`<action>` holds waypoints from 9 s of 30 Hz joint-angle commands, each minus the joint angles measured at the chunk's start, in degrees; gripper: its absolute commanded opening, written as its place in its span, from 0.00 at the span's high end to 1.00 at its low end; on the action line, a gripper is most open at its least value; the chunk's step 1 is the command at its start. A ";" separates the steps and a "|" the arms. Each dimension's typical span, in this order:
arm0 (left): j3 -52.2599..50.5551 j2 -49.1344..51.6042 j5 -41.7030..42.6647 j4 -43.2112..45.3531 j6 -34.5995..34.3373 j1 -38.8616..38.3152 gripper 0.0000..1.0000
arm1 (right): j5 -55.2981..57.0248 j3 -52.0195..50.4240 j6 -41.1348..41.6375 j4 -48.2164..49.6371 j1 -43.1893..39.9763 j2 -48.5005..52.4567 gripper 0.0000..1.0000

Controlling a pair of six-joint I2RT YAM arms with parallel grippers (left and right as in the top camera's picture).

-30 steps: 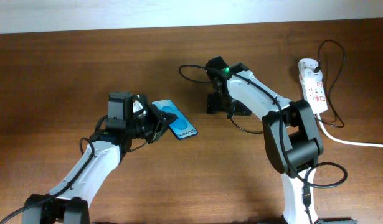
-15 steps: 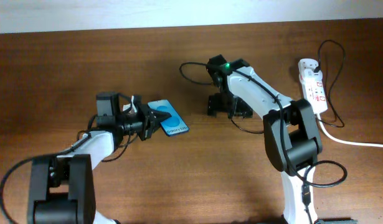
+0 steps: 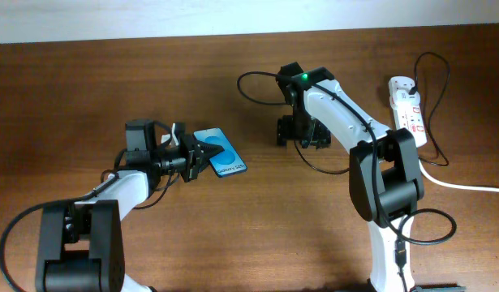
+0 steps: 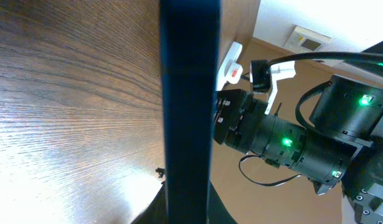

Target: Plug charger to phone and switch on socket

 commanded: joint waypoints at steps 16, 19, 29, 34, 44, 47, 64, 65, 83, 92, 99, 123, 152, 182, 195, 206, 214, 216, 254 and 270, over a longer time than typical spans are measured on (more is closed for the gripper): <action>0.42 -0.07 1.49 0.50 0.96 0.02 1.00 | -0.76 -3.82 -3.28 5.86 0.11 0.83 0.56; 0.42 -0.07 1.18 0.50 0.96 0.04 1.00 | -2.67 -6.19 -3.28 5.75 0.11 0.83 0.72; 0.42 -0.07 1.03 0.50 1.62 0.02 1.00 | -2.58 -6.21 -3.30 8.70 0.04 0.81 0.67; 0.42 -0.07 1.01 0.50 2.49 0.02 1.00 | 0.63 -6.21 -3.28 11.19 0.04 0.81 0.75; 0.42 -0.09 -0.46 0.50 2.67 0.02 1.00 | 1.31 -6.08 -3.30 10.16 -0.07 0.81 0.96; 0.42 -0.09 -0.22 0.50 5.07 0.04 1.00 | 1.20 -4.22 -3.30 8.44 -0.04 0.52 0.96; 3.15 0.04 15.67 18.32 3.41 0.04 1.00 | 1.27 -6.14 -6.32 -8.61 14.10 -45.86 0.96; 3.63 0.04 16.26 18.29 3.37 0.04 1.00 | 1.29 -7.06 -6.27 -8.57 16.50 -47.06 0.96; 5.25 0.02 15.65 45.05 -28.35 0.04 1.00 | 7.56 -18.60 7.54 8.68 33.94 -49.94 0.96; 5.25 0.02 12.87 46.82 -32.41 -0.02 1.00 | 4.02 -18.60 7.45 11.26 33.94 -45.44 0.96; 5.25 0.02 12.79 54.95 -34.07 0.00 1.00 | 4.57 -18.60 4.00 14.08 33.94 -42.88 0.96; 5.25 0.02 16.72 57.11 -39.93 0.04 1.00 | 5.81 -18.60 4.04 16.24 33.73 -42.77 0.96; 5.25 0.02 18.62 57.55 -43.12 0.07 1.00 | 5.55 -18.60 7.54 14.82 33.73 -42.80 0.96; 5.25 0.02 18.82 65.48 -44.15 -0.02 1.00 | 5.51 -18.58 7.06 22.51 30.45 -42.77 0.96; 5.25 0.02 20.04 65.46 -41.27 -1.46 1.00 | 5.68 -18.51 2.75 22.71 30.42 -42.32 0.71; 5.25 0.02 15.54 65.40 -25.94 -1.31 1.00 | 4.63 -18.43 2.75 16.81 30.42 -49.79 0.16; 5.25 0.02 13.64 65.40 -19.15 -0.81 1.00 | 4.26 -18.47 3.17 10.36 31.36 -51.76 0.07; 5.25 0.02 13.49 65.40 -19.15 -0.70 1.00 | 4.68 -18.47 3.43 10.32 32.50 -49.75 0.07; 5.25 0.02 11.23 63.71 -11.54 1.92 1.00 | 16.83 -18.43 11.76 15.15 35.39 -45.27 0.00; 5.25 0.02 11.26 63.71 -19.67 1.92 1.00 | 18.67 -18.45 6.93 19.37 36.39 -35.93 0.39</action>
